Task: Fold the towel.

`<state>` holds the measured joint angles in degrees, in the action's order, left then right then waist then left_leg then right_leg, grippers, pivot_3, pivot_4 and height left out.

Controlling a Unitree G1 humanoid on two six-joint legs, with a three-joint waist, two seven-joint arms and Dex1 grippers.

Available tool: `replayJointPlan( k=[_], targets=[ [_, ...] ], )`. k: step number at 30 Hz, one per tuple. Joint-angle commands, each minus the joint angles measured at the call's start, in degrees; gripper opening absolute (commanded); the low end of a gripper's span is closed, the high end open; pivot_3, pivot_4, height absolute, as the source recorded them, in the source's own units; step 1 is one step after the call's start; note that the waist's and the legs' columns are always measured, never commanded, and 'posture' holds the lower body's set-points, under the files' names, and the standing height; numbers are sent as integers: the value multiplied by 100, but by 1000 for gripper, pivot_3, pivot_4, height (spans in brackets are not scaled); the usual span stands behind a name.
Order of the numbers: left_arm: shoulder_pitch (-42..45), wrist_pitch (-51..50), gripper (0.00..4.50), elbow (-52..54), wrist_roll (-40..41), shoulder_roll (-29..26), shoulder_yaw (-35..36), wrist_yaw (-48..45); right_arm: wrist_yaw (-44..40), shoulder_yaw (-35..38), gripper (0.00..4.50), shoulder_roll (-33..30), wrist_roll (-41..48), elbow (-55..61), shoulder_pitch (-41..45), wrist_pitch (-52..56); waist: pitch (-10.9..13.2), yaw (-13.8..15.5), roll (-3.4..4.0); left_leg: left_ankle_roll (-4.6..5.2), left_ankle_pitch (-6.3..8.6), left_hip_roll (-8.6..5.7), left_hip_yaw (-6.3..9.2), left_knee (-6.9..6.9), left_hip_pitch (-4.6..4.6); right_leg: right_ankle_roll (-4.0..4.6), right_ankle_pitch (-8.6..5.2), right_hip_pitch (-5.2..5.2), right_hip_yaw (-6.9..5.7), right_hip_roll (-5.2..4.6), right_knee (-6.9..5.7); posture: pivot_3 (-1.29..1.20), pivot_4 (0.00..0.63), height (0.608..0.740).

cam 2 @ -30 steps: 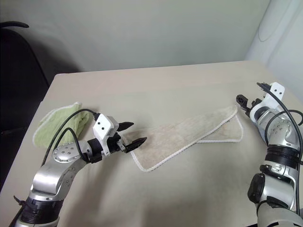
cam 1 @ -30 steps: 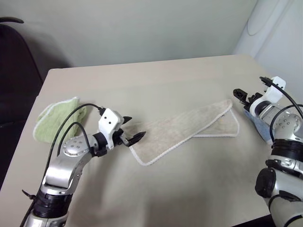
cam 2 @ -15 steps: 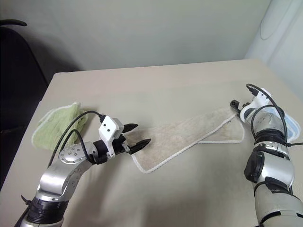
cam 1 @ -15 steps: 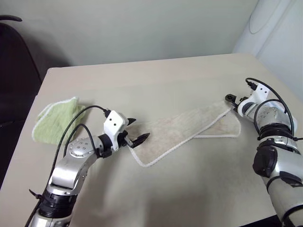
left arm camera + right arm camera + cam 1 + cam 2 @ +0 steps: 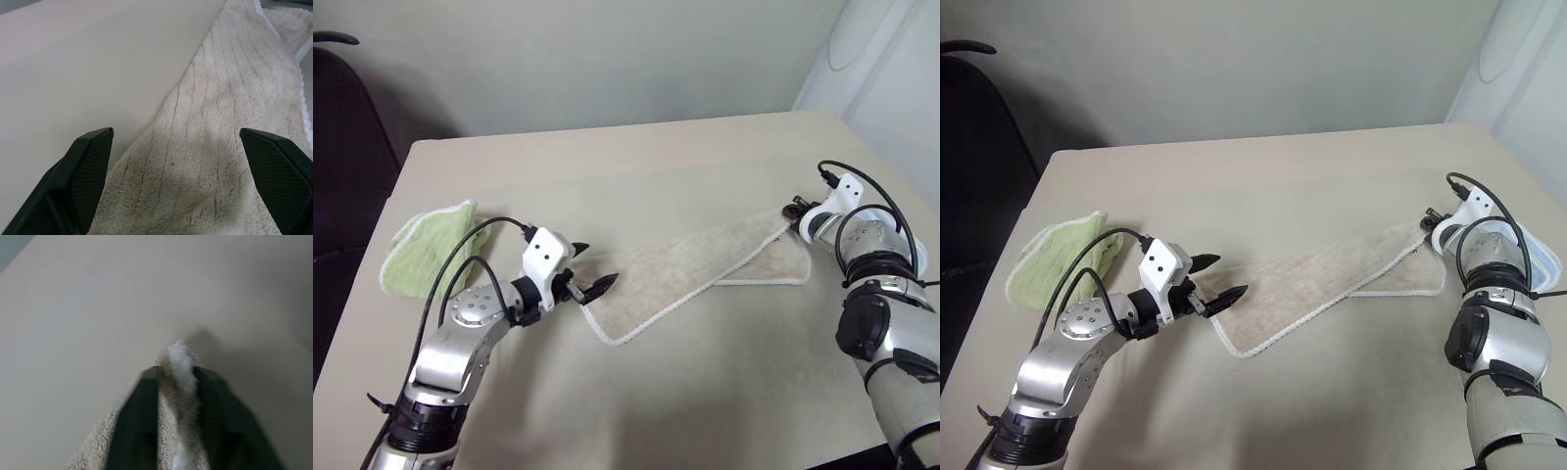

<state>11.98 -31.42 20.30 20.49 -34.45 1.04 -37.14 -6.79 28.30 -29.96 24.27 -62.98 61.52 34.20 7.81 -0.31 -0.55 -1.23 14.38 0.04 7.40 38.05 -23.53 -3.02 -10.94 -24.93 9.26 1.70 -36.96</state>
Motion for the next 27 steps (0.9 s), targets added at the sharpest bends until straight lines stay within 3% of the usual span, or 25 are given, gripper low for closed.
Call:
replayJointPlan(
  k=[1,10,13,18,24,27],
  targets=[
    [36,189,4500,114,-85,-99,153,-8,-35,135,46,-78,161,323,106,77,0,0,0,0,0,0,0,0,0,0,0,0,0,0,0,0,150,735],
    [258,410,4500,-43,171,-786,289,-984,-5,45,46,12,185,1067,-148,527,-1,-2,1,1,1,0,0,0,-2,3,0,-1,-3,0,1,0,150,735],
    [419,810,4500,-115,218,-1580,-138,-2531,40,57,46,94,198,1213,-216,581,0,-8,1,-1,3,3,3,3,-15,6,1,-15,-6,0,0,0,150,735],
    [804,1455,4500,-290,-158,-2104,-969,-3865,140,65,46,372,310,1876,-516,959,-5,-18,10,-1,3,2,9,4,-40,9,4,-41,-11,0,-5,0,150,735],
    [1227,2126,4500,-766,-900,-1927,-1841,-4372,436,218,46,678,498,2913,-1045,1462,-5,-33,11,0,3,3,16,9,-52,8,4,-47,-20,-1,-1,0,150,735],
    [1509,2472,4500,-1375,-1446,-1473,-2325,-4268,666,338,46,858,670,3586,-1366,1821,-7,-30,16,0,3,3,18,10,-53,7,4,-46,-21,-2,0,0,150,735]
  ],
)
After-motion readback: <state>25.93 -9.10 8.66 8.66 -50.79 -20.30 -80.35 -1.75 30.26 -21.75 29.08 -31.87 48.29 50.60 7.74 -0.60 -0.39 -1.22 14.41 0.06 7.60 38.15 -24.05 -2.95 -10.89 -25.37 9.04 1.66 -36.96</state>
